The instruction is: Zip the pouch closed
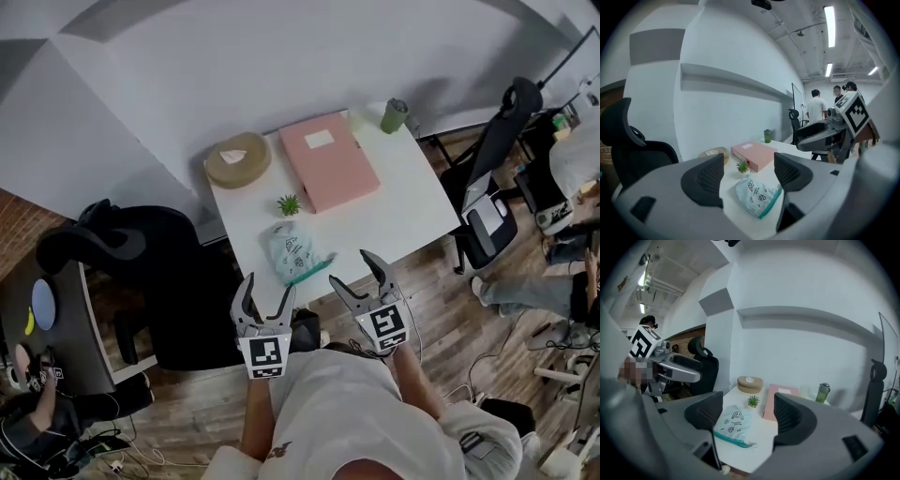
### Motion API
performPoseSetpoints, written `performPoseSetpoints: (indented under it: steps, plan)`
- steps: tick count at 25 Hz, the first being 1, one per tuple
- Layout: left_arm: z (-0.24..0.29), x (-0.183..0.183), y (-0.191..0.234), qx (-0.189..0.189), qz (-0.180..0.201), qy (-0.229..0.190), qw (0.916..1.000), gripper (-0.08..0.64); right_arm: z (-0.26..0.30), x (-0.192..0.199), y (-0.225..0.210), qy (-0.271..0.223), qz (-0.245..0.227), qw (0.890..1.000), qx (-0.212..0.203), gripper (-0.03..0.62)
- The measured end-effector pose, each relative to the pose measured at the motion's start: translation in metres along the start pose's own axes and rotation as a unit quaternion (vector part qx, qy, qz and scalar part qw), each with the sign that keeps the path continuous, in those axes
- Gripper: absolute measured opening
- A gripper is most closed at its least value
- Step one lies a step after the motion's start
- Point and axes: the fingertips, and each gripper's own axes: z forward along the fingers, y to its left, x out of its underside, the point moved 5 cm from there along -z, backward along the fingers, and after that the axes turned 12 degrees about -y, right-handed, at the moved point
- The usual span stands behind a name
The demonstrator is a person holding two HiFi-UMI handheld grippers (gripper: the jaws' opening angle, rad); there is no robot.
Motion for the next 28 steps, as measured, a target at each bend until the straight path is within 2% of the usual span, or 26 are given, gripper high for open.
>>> performPoseSetpoints:
  steps: [9, 17, 22, 28]
  plan:
    - [0.048, 0.051, 0.021, 0.041, -0.037, 0.051, 0.9972, 0.299, 0.051, 0.048, -0.015, 0.095, -0.024, 0.995, -0.035, 0.291]
    - [0.069, 0.086, 0.023, 0.045, -0.06, 0.084, 0.9936, 0.291, 0.081, 0.08, -0.031, 0.141, -0.041, 0.986, -0.075, 0.259]
    - [0.073, 0.103, 0.012, 0.014, -0.069, 0.107, 0.9918, 0.296, 0.088, 0.104, -0.042, 0.163, -0.061, 0.975, -0.135, 0.25]
    - [0.072, 0.117, -0.018, -0.059, -0.079, 0.141, 0.9851, 0.298, 0.09, 0.128, -0.058, 0.166, -0.075, 0.954, -0.239, 0.238]
